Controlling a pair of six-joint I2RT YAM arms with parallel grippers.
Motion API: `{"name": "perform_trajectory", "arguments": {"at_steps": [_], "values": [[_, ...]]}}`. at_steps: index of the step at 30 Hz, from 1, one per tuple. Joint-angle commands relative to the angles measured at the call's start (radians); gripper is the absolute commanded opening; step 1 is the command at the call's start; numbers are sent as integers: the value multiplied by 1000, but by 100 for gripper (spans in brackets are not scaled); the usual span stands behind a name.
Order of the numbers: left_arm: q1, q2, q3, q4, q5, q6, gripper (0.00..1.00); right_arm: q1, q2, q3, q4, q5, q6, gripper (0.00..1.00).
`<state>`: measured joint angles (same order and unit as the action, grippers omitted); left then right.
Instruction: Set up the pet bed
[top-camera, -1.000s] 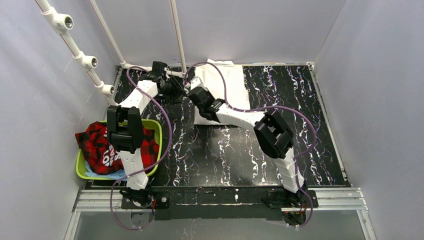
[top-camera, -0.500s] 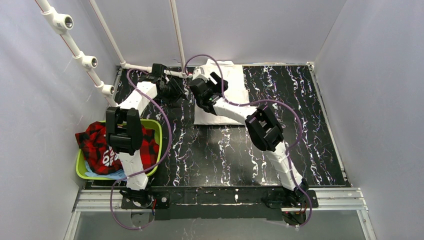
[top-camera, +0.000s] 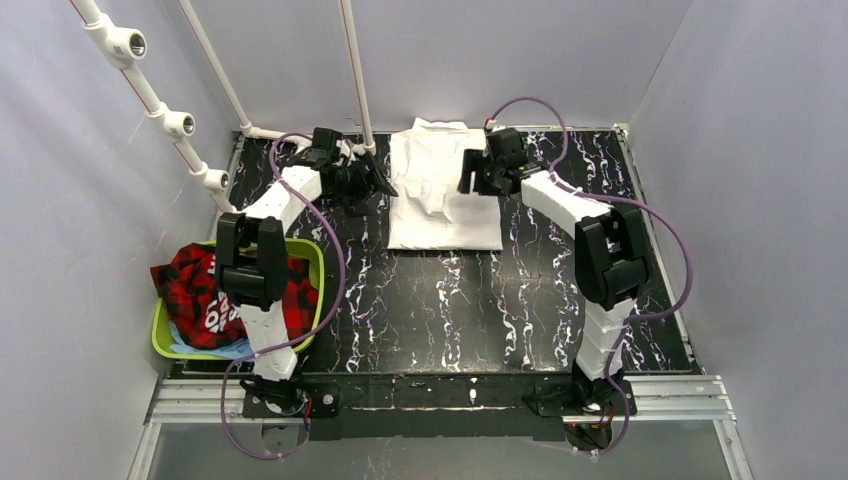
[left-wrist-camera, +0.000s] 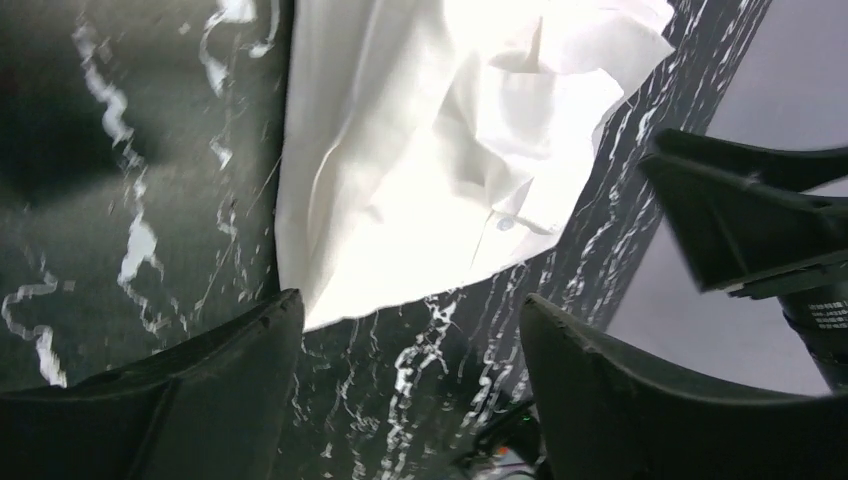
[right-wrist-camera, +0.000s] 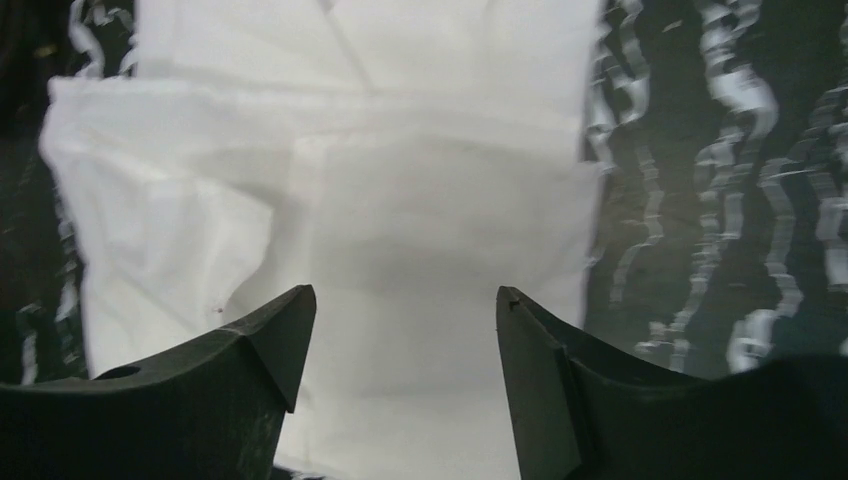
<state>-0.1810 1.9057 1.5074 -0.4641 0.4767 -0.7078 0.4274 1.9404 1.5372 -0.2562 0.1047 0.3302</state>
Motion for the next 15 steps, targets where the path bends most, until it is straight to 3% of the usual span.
{"name": "perform_trajectory", "arguments": {"at_steps": [1, 6, 9, 12, 15], "values": [[-32, 70, 78, 48, 16, 126, 80, 47, -10, -96, 239, -399, 171, 80], [-32, 153, 163, 114, 11, 155, 86, 42, 61, -101, 402, -501, 264, 79], [-34, 215, 203, 151, 9, 130, 86, 40, 114, -74, 424, -505, 288, 73], [-35, 283, 251, 145, 26, 110, 77, 39, 147, -43, 402, -438, 285, 55], [-36, 321, 274, 154, 62, 92, 57, 33, 166, -24, 409, -378, 229, 38]]}}
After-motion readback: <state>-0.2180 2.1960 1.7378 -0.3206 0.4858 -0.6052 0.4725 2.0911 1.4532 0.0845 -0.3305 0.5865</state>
